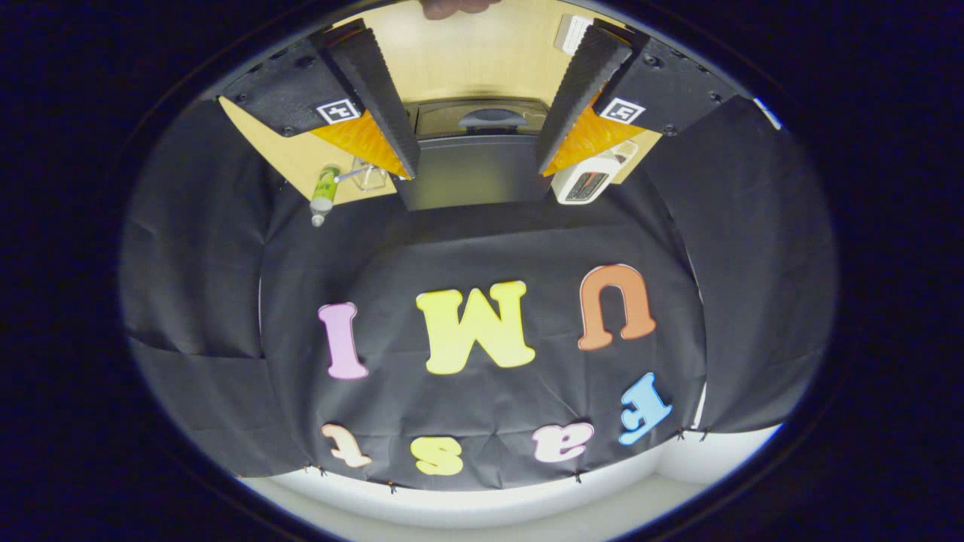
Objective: Open the toaster oven, put the food inside, and close the toaster oven door.
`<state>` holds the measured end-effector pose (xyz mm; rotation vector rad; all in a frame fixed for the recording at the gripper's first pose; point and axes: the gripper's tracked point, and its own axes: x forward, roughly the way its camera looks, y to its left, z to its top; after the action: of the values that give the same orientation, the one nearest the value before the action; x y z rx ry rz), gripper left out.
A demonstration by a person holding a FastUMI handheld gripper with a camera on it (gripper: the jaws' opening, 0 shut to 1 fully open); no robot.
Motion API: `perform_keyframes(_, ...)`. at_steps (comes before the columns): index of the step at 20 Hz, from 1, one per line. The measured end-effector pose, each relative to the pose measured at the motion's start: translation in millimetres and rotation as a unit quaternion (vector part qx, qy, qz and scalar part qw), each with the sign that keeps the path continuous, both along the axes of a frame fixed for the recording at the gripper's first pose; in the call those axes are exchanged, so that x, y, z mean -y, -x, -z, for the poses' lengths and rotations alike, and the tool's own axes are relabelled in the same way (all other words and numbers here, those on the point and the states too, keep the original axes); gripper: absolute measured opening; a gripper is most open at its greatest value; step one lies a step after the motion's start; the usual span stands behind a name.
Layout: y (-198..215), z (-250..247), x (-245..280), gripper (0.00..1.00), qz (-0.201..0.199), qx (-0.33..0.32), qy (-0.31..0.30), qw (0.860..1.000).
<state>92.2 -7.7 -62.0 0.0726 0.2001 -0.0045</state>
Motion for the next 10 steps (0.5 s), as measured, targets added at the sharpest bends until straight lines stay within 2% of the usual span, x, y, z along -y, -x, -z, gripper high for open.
perform_keyframes(5,44,-47,7,1.0,0.023,0.058,0.026,0.998)
perform_keyframes(10,82,-53,10,1.0,0.039,0.084,0.017,0.996)
